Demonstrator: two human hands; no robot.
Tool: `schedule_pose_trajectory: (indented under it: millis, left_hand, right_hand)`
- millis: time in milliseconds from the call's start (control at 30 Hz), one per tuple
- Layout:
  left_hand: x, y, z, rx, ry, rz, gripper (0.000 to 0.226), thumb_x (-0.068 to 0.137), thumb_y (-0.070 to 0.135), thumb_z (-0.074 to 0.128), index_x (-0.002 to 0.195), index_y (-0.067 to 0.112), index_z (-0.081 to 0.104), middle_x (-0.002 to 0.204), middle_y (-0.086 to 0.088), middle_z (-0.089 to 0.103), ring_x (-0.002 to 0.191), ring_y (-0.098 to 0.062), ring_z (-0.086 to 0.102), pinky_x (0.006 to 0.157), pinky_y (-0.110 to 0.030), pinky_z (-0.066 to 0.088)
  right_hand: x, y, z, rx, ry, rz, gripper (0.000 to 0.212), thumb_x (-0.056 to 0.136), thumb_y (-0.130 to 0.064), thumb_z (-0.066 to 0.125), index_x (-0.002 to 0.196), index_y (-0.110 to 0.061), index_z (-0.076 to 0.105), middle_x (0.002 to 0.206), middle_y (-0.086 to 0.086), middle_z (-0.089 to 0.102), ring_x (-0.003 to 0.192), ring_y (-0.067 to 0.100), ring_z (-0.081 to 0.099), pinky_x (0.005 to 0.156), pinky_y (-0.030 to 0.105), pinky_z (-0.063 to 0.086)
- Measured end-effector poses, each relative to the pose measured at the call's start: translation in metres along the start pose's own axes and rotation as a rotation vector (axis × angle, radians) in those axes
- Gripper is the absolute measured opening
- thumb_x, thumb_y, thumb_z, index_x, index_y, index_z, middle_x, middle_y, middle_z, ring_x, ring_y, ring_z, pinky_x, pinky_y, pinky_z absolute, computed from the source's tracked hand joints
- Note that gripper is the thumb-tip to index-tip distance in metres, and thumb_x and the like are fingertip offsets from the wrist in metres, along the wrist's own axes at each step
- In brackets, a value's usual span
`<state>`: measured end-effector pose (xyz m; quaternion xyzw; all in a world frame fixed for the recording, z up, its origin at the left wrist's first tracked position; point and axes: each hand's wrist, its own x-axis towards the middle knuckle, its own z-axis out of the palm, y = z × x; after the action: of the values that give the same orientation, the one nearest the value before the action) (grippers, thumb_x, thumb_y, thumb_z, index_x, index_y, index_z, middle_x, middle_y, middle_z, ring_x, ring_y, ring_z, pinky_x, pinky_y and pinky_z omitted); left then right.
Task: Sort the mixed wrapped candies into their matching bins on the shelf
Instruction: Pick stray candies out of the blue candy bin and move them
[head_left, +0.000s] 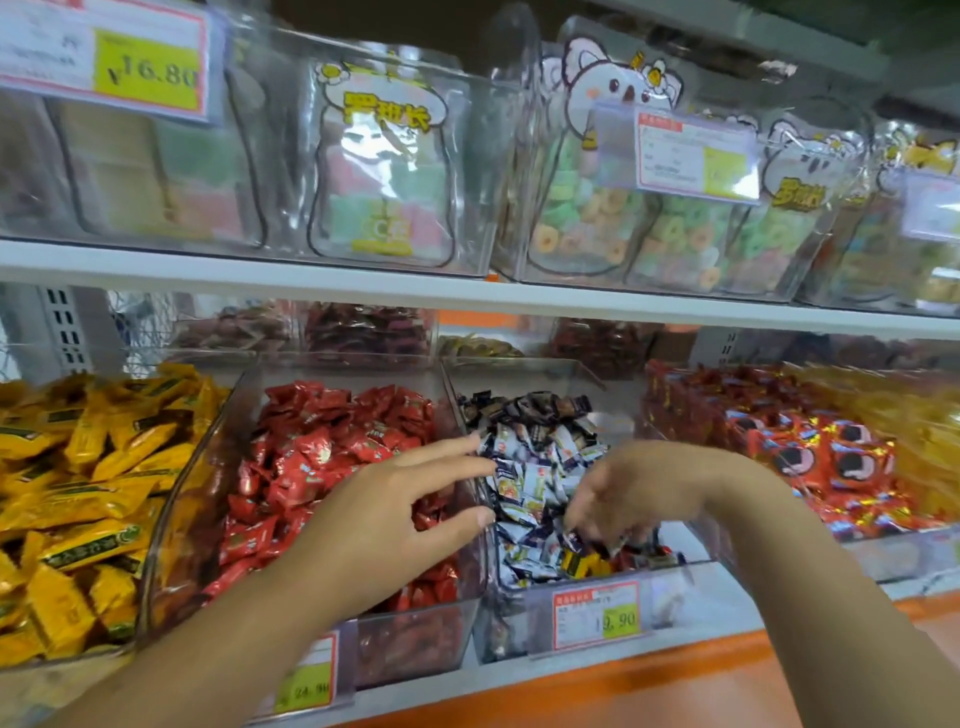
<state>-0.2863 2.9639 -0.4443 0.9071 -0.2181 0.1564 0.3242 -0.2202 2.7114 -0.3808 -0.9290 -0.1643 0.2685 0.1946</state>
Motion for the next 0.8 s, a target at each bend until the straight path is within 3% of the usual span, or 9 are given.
schedule_pose_trajectory:
  millis: [67, 167, 233, 300, 367, 500, 700, 800]
  left_hand:
    - [0.001, 0.001, 0.0, -0.001, -0.003, 0.003, 0.05, 0.075, 0.08, 0.043, 0.122, 0.065, 0.048, 0.134, 0.053, 0.027, 0.124, 0.022, 0.034, 0.107, -0.02, 0.032]
    - [0.002, 0.002, 0.0, 0.002, 0.007, 0.0, 0.053, 0.071, 0.08, 0.039, 0.121, 0.066, 0.047, 0.133, 0.054, 0.027, 0.123, 0.023, 0.034, 0.104, -0.018, 0.031]
    - [0.002, 0.003, 0.0, 0.006, 0.008, -0.006, 0.053, 0.071, 0.079, 0.039, 0.121, 0.065, 0.048, 0.133, 0.053, 0.027, 0.123, 0.023, 0.034, 0.102, -0.016, 0.03]
    - [0.001, 0.004, 0.0, 0.012, 0.011, -0.007, 0.052, 0.072, 0.079, 0.038, 0.121, 0.064, 0.049, 0.134, 0.053, 0.027, 0.123, 0.023, 0.034, 0.102, -0.016, 0.03]
    - [-0.001, 0.005, -0.001, 0.023, 0.002, -0.005, 0.05, 0.074, 0.08, 0.04, 0.121, 0.065, 0.047, 0.133, 0.055, 0.024, 0.12, 0.028, 0.031, 0.101, -0.015, 0.028]
    - [-0.003, 0.007, -0.002, 0.038, -0.026, -0.006, 0.046, 0.077, 0.08, 0.04, 0.121, 0.068, 0.044, 0.134, 0.057, 0.018, 0.115, 0.034, 0.026, 0.099, -0.011, 0.023]
    - [-0.001, 0.009, -0.002, 0.018, -0.013, -0.012, 0.047, 0.072, 0.079, 0.037, 0.117, 0.07, 0.045, 0.134, 0.055, 0.022, 0.121, 0.029, 0.027, 0.099, -0.012, 0.023]
    - [0.0, 0.009, -0.002, 0.076, 0.01, -0.006, 0.045, 0.075, 0.078, 0.036, 0.117, 0.067, 0.047, 0.134, 0.05, 0.03, 0.126, 0.018, 0.032, 0.104, -0.018, 0.026]
  right_hand:
    - [0.0, 0.006, 0.007, -0.106, -0.118, 0.068, 0.031, 0.087, -0.005, 0.064, 0.104, -0.031, 0.063, 0.112, 0.0, 0.066, 0.092, 0.015, 0.063, 0.074, 0.024, 0.054]
    - [0.007, 0.003, 0.016, -0.304, -0.097, 0.102, 0.047, 0.084, -0.009, 0.067, 0.119, -0.039, 0.058, 0.118, -0.001, 0.064, 0.096, 0.021, 0.065, 0.083, 0.031, 0.056]
    - [0.007, -0.001, 0.019, -0.381, -0.077, 0.105, 0.043, 0.084, -0.01, 0.065, 0.115, -0.04, 0.058, 0.11, 0.001, 0.066, 0.086, 0.021, 0.065, 0.074, 0.03, 0.055]
    - [0.008, -0.001, 0.021, -0.331, -0.069, 0.099, 0.032, 0.084, -0.01, 0.064, 0.101, -0.038, 0.06, 0.093, -0.004, 0.062, 0.067, 0.014, 0.057, 0.056, 0.02, 0.048]
    - [0.008, 0.0, 0.022, -0.306, -0.058, 0.098, 0.029, 0.084, -0.012, 0.066, 0.104, -0.032, 0.062, 0.087, -0.008, 0.055, 0.062, 0.009, 0.053, 0.05, 0.017, 0.043]
    - [0.011, 0.005, 0.023, -0.209, -0.026, 0.029, 0.024, 0.081, -0.016, 0.072, 0.093, -0.034, 0.062, 0.081, -0.005, 0.055, 0.061, 0.014, 0.051, 0.054, 0.022, 0.043]
    - [0.015, 0.022, 0.027, 0.091, -0.025, -0.046, 0.021, 0.078, -0.02, 0.079, 0.092, -0.03, 0.066, 0.055, -0.004, 0.042, 0.049, 0.016, 0.032, 0.049, 0.028, 0.026]
    - [0.012, 0.023, 0.026, 0.134, -0.023, -0.066, 0.024, 0.077, -0.019, 0.08, 0.093, -0.028, 0.066, 0.058, -0.003, 0.046, 0.05, 0.014, 0.037, 0.049, 0.028, 0.028]
